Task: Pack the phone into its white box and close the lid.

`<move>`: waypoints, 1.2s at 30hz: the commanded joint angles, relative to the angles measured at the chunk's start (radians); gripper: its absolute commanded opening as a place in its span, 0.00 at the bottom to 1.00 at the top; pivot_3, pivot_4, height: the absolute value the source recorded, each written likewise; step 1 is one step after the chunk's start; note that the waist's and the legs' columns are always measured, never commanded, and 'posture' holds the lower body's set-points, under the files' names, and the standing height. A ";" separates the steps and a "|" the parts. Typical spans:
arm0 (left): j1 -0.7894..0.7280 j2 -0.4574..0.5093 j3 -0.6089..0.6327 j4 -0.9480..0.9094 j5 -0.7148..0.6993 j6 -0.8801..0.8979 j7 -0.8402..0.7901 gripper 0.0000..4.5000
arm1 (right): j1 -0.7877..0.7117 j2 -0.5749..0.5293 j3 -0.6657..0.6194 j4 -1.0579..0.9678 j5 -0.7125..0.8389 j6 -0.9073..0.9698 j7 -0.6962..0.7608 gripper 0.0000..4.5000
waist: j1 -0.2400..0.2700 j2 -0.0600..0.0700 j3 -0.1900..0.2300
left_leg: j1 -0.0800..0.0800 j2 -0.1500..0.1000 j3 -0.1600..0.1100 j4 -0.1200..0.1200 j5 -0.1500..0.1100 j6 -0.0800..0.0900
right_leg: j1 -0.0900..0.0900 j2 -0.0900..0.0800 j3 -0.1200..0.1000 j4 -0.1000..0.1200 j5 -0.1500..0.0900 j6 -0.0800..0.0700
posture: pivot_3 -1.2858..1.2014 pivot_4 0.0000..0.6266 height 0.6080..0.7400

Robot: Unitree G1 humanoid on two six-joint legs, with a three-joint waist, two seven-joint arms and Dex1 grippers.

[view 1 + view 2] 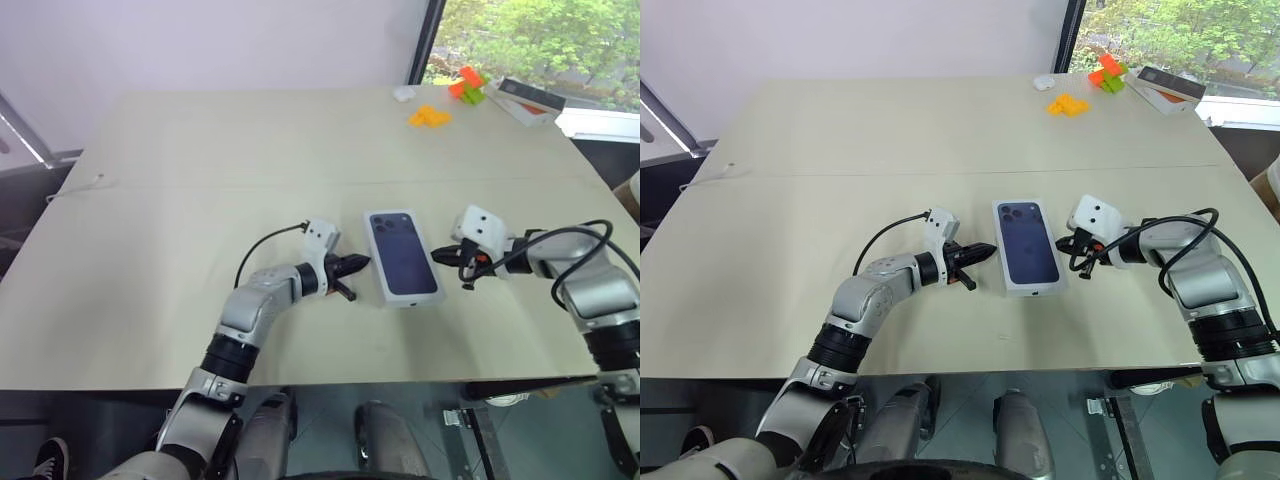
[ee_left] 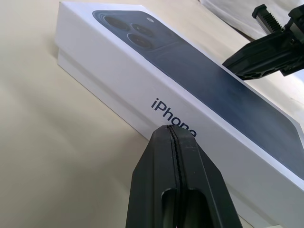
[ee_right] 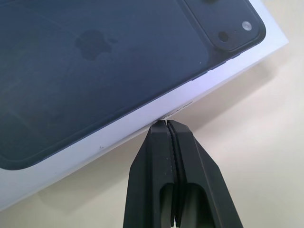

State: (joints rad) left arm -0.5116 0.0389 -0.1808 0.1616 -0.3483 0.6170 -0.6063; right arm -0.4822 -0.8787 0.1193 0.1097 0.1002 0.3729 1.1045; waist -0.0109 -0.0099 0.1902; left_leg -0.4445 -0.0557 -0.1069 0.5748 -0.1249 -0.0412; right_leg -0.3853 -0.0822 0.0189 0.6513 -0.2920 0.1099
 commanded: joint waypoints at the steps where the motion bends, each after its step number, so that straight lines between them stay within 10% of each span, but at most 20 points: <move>1: 0.017 -0.007 -0.013 -0.048 -0.004 -0.006 -0.007 0.00 | 0.007 -0.002 -0.004 -0.043 -0.006 -0.021 -0.001 0.01 | 0.000 0.000 0.000 | 0.000 0.000 0.000 0.000 0.000 0.000 | 0.000 0.000 0.000 0.000 0.000 0.000 | 0.52 0.24 1.00; 17: -0.094 -0.018 0.102 -0.150 -0.101 0.103 0.045 0.00 | -0.124 0.029 -0.091 0.015 0.092 0.070 -0.005 0.01 | 0.003 0.000 0.000 | 0.000 0.000 -0.001 0.000 0.000 0.000 | 0.000 0.000 -0.001 0.000 0.000 0.000 | 0.52 0.24 1.00; 36: -0.096 -0.046 -0.046 0.133 0.098 -0.043 0.056 0.00 | 0.065 0.095 0.021 -0.028 -0.059 -0.047 -0.135 0.01 | 0.000 0.000 -0.002 | 0.009 -0.001 -0.003 0.002 -0.002 -0.002 | 0.013 -0.001 -0.004 -0.003 -0.002 -0.003 | 0.52 0.24 1.00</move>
State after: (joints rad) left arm -0.6250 -0.0134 -0.2327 0.2915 -0.2640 0.5592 -0.5605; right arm -0.4413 -0.7649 0.1158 0.0775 0.0617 0.3181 0.9512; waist -0.0105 -0.0098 0.1881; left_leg -0.4347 -0.0565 -0.1102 0.5765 -0.1273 -0.0433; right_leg -0.3709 -0.0827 0.0149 0.6488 -0.2936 0.1073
